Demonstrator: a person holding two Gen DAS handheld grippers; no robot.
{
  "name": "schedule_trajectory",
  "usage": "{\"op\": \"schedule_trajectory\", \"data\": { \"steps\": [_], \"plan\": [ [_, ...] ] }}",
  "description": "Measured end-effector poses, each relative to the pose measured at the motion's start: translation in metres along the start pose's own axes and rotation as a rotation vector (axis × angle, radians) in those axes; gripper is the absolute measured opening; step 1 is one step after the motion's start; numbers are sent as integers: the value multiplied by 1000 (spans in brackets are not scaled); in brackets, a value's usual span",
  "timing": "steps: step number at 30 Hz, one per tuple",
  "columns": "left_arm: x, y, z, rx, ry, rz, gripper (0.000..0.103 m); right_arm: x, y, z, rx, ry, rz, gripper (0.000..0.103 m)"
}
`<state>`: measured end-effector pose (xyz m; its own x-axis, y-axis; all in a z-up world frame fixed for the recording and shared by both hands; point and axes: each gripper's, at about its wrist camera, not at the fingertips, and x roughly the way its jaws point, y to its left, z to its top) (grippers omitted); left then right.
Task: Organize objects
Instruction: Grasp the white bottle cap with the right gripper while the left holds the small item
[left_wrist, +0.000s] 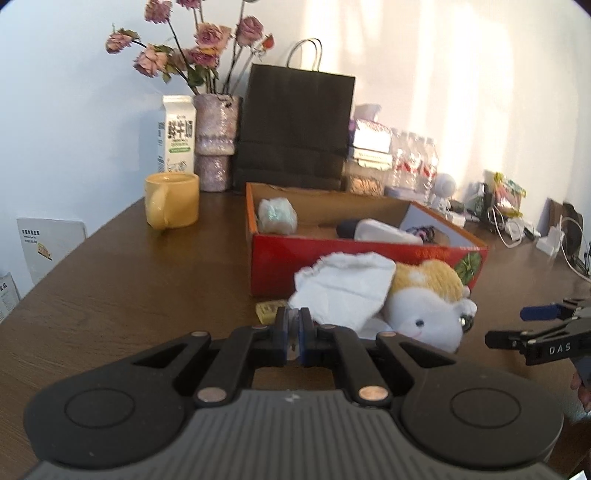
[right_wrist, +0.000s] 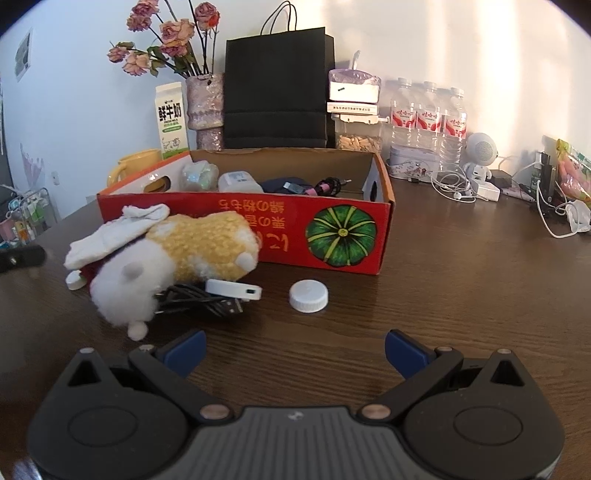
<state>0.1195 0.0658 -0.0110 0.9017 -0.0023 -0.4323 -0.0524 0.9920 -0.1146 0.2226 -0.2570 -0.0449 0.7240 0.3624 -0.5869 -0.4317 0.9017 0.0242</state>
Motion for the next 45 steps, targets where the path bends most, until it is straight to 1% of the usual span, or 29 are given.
{"op": "schedule_trajectory", "data": {
  "steps": [9,14,19,24,35,36,38,40,41,42,43,45],
  "plan": [
    [-5,6,4,-20,-24,0,6,24,-15,14,-51,65,-51,103],
    [-5,6,6,-26,-29,-2,6,42,-17,22,-73,98,-54,103],
    [-3,8,6,-34,-26,-5,6,54,-22,29,-30,96,-49,103],
    [-2,9,6,-34,-23,-7,6,60,-27,27,16,78,-28,103],
    [6,4,3,-32,-4,-23,6,60,-27,27,15,72,-28,102],
    [6,4,3,-32,-3,-23,6,60,-26,27,14,70,-24,101],
    [6,5,3,-30,-2,-23,6,58,-26,27,6,59,-10,92],
    [6,5,4,-30,-2,-23,6,57,-22,27,-12,44,11,74],
    [6,5,4,-30,-2,-23,6,56,-20,28,-22,37,24,69],
    [6,5,3,-30,-1,-22,6,55,-17,28,-35,31,40,59],
    [6,5,3,-30,-1,-23,6,54,-15,28,-43,27,51,53],
    [6,5,3,-29,-1,-24,6,53,-11,28,-58,20,64,34]
  ]
}}
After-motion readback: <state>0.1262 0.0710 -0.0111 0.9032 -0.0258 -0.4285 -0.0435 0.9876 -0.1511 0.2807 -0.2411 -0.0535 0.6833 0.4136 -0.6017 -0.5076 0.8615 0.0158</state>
